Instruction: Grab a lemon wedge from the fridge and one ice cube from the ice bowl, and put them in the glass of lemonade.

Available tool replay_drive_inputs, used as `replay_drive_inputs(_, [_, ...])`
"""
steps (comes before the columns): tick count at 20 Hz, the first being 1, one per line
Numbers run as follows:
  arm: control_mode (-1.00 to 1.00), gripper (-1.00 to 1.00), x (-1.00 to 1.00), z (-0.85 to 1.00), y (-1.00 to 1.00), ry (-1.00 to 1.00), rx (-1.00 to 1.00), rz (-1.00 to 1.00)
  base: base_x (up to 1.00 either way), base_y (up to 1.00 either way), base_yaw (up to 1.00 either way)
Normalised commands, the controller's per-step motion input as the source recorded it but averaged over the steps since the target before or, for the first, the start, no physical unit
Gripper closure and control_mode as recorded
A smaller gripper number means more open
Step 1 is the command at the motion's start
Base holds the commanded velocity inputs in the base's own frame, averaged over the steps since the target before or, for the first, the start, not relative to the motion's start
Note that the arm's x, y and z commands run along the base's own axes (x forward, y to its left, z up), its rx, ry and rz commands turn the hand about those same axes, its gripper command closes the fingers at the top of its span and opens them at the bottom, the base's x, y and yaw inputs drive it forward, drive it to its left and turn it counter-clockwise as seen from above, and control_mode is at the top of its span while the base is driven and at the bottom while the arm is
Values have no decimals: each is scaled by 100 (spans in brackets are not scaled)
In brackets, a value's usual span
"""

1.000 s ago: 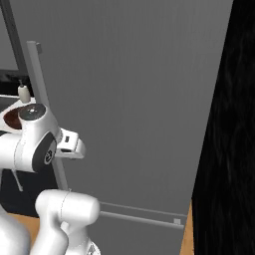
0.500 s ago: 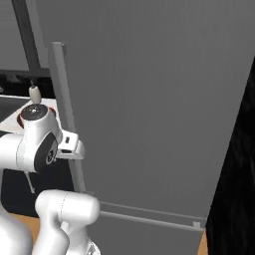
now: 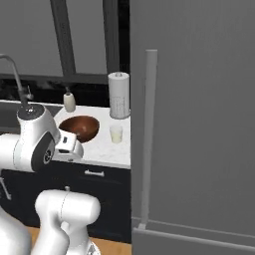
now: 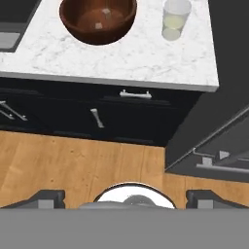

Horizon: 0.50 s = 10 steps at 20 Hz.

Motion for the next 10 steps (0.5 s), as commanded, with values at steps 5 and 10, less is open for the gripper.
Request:
replay_drive_inputs(5, [100,-100,0,0,0,0,0,0,93,77,-16])
replay_drive_inputs(10, [100,-100,0,0,0,0,0,0,85,35,-14])
